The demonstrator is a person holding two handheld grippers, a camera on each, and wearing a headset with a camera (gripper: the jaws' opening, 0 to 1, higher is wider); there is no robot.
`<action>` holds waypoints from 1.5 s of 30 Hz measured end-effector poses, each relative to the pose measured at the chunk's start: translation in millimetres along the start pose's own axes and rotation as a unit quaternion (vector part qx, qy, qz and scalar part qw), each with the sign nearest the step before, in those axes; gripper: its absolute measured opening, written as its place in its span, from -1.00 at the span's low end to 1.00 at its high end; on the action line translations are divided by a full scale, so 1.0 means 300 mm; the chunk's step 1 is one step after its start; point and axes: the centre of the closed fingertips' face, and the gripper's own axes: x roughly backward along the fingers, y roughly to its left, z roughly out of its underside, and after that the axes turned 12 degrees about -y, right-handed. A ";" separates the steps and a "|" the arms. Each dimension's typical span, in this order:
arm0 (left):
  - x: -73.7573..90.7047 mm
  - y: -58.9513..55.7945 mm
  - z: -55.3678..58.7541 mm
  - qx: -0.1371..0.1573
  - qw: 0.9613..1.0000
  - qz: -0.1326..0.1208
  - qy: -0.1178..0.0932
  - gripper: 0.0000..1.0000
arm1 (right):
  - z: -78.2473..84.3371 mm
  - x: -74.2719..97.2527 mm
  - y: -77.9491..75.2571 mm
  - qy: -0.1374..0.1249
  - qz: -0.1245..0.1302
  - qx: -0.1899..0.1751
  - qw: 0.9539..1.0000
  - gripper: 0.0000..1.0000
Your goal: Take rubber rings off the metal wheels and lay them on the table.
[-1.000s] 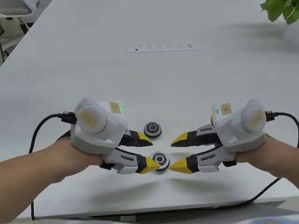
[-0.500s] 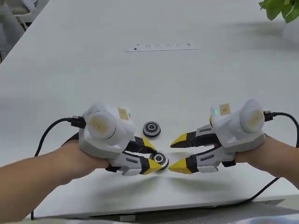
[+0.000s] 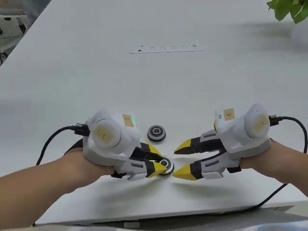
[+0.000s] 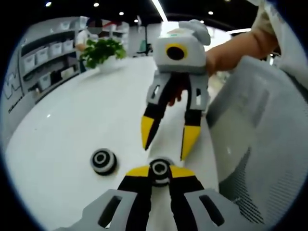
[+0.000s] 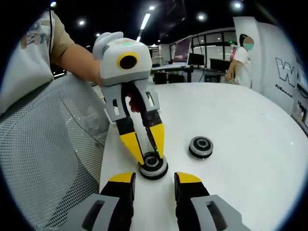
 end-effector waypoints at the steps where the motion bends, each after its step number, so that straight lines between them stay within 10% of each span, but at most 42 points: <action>1: 0.000 0.000 0.000 -0.003 1.000 -0.001 0.000 -0.72 | 0.001 -0.001 0.001 0.000 -0.001 0.000 1.000 -0.41; 45: -0.003 0.006 0.002 -0.005 1.000 -0.014 -0.006 -0.73 | 0.038 -0.019 0.007 -0.004 -0.002 -0.045 0.999 -0.84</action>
